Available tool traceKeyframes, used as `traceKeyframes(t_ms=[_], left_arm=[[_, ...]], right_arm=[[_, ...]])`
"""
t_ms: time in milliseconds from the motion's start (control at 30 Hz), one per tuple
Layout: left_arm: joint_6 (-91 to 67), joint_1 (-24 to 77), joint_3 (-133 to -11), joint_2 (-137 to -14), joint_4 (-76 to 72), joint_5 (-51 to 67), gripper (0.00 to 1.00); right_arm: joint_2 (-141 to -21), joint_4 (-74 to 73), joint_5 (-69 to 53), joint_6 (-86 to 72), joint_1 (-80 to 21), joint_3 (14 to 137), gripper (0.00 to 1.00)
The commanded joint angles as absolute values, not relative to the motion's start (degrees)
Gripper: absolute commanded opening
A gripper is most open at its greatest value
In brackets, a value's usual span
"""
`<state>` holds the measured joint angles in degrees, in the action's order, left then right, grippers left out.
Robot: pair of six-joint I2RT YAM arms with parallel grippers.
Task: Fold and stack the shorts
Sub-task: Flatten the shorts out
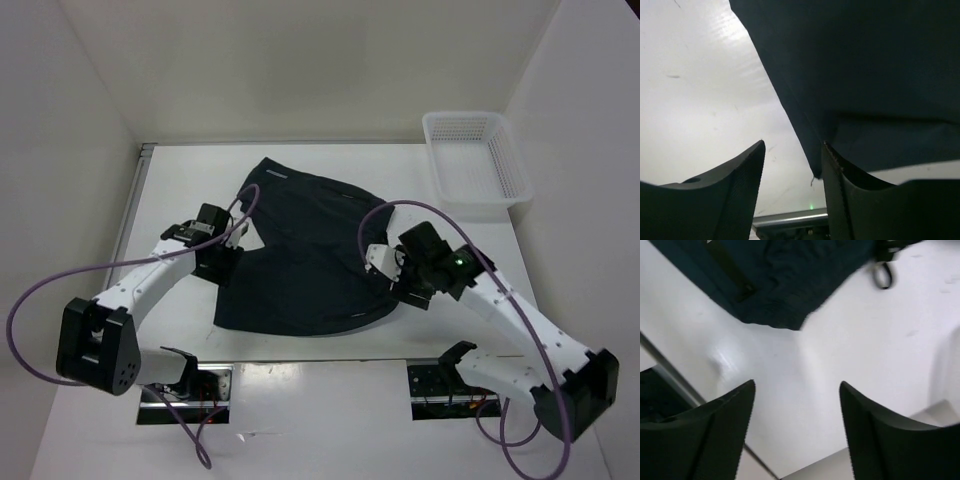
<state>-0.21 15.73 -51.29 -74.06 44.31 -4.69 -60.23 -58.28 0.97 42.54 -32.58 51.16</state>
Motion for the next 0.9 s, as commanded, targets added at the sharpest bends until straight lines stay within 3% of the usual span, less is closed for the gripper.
traceKeyframes(t_ms=[0, 133, 367, 667, 867], left_arm=[[0.0, 18.2, -52.7, -75.2, 36.5, -3.9, 0.57], [0.0, 23.9, -52.8, -79.4, 33.8, -4.6, 0.61], [0.0, 29.4, -47.7, -82.2, 36.3, -5.1, 0.61], [0.0, 31.9, -43.8, -81.7, 44.6, 2.3, 0.58], [0.0, 31.9, -44.3, -80.0, 47.6, 2.8, 0.47]], right_arm=[[-54.6, -56.1, 4.4, 45.4, -32.3, 53.7, 0.71], [-63.1, -40.5, 0.5, 39.7, -32.3, 56.5, 0.47], [-89.9, -22.5, -4.6, 24.3, -32.3, 64.1, 0.36], [-97.1, -11.3, -2.4, 15.6, -32.3, 60.6, 0.3], [-102.8, -9.4, -2.4, 12.0, -32.3, 62.2, 0.32]])
